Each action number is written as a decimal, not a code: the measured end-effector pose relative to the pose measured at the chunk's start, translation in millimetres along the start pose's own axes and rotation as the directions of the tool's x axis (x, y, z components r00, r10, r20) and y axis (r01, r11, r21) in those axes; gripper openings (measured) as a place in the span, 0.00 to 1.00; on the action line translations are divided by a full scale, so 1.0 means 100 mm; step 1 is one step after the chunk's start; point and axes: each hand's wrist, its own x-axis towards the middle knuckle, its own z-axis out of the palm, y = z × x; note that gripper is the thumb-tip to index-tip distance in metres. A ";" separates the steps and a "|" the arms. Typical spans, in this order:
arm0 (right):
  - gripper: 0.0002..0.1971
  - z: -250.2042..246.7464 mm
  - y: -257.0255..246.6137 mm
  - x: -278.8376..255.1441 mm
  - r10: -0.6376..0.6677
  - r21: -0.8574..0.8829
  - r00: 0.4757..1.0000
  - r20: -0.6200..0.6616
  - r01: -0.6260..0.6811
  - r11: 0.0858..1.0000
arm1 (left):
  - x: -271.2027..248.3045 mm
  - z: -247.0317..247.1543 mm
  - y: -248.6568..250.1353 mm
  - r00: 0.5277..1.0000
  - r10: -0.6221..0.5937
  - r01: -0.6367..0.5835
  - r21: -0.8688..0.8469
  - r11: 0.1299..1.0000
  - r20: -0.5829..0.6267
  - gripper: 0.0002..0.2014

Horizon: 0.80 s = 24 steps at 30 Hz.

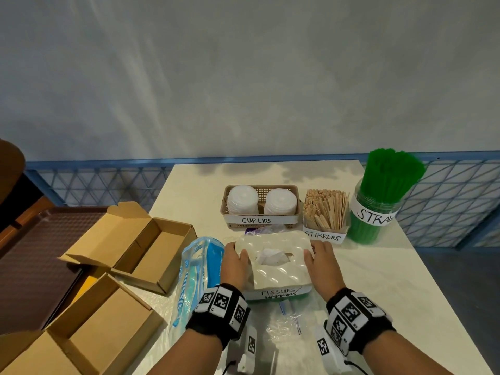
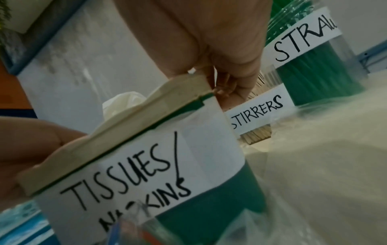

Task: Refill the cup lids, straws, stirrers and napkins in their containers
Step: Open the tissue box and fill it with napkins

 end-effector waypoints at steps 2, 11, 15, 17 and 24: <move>0.17 0.01 0.00 0.00 -0.019 -0.003 1.000 0.000 0.019 1.000 | 0.00 0.01 -0.01 0.999 0.022 -0.022 -0.017 1.000 -0.029 0.14; 0.23 0.14 0.02 0.06 -0.005 0.177 0.997 0.081 -0.009 0.984 | 0.03 0.06 0.00 0.990 0.060 -0.053 0.055 0.997 -0.130 0.13; 0.23 0.18 0.00 0.06 0.037 0.212 0.998 0.059 -0.049 0.976 | 0.09 0.07 0.02 0.985 0.060 -0.052 0.056 0.997 -0.164 0.12; 0.23 0.19 0.01 0.04 0.051 0.224 0.997 0.052 -0.062 0.973 | 0.13 0.08 0.01 0.981 0.077 -0.066 0.069 0.995 -0.175 0.12; 0.22 0.21 0.07 0.03 0.091 0.236 0.996 0.012 -0.092 0.967 | 0.24 -0.15 -0.03 0.856 0.246 -0.407 0.302 0.862 0.454 0.54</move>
